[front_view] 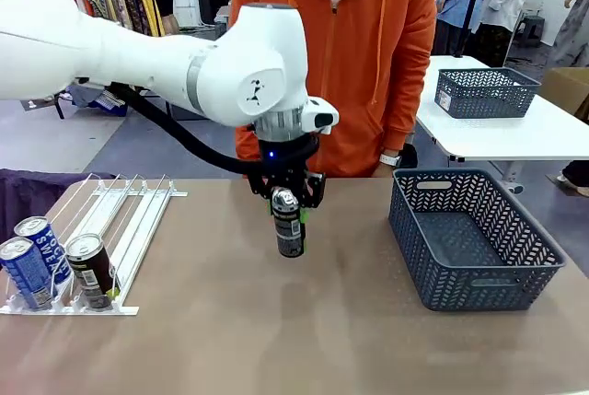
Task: Retrieve and store the cans from the dispenser.
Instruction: Pick up one can from the Automatic Can Dispenser and place it in the middle of the table.
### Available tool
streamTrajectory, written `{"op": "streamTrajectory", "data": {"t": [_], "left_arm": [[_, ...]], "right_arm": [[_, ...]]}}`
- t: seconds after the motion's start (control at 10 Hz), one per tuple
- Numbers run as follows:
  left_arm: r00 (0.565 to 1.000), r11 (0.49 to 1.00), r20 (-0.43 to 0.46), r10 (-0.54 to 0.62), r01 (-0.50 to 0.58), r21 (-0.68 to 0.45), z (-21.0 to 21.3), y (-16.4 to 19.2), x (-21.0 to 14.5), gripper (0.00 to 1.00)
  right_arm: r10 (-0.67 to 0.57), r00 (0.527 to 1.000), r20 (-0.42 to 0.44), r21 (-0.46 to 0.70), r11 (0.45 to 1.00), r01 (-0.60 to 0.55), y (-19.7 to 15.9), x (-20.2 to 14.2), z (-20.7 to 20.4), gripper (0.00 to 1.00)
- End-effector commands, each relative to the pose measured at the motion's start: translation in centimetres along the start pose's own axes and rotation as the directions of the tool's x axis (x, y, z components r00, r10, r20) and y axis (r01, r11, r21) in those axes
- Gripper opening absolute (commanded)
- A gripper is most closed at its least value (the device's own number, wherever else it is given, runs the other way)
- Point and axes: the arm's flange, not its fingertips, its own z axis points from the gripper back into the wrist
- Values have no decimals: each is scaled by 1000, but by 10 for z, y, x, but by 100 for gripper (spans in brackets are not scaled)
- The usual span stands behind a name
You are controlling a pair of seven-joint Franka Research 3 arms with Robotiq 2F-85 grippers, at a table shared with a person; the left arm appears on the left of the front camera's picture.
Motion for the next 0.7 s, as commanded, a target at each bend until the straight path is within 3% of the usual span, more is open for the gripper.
{"op": "streamTrajectory", "data": {"t": [0.0, 0.5, 0.6], "left_arm": [[1000, 999, -3, 20, -20, 51, -17, 4, -5, 0], [1000, 1000, -23, -18, 18, 16, -34, 9, -8, 3], [999, 1000, -28, -16, 16, 9, -35, 9, -8, 54]], "right_arm": [[27, 1000, 13, 21, 999, -27, 2, 3, -1, 100], [27, 1000, 13, 21, 999, -27, 2, 3, -1, 100], [27, 1000, 13, 21, 999, -27, 2, 3, -1, 100]]}}
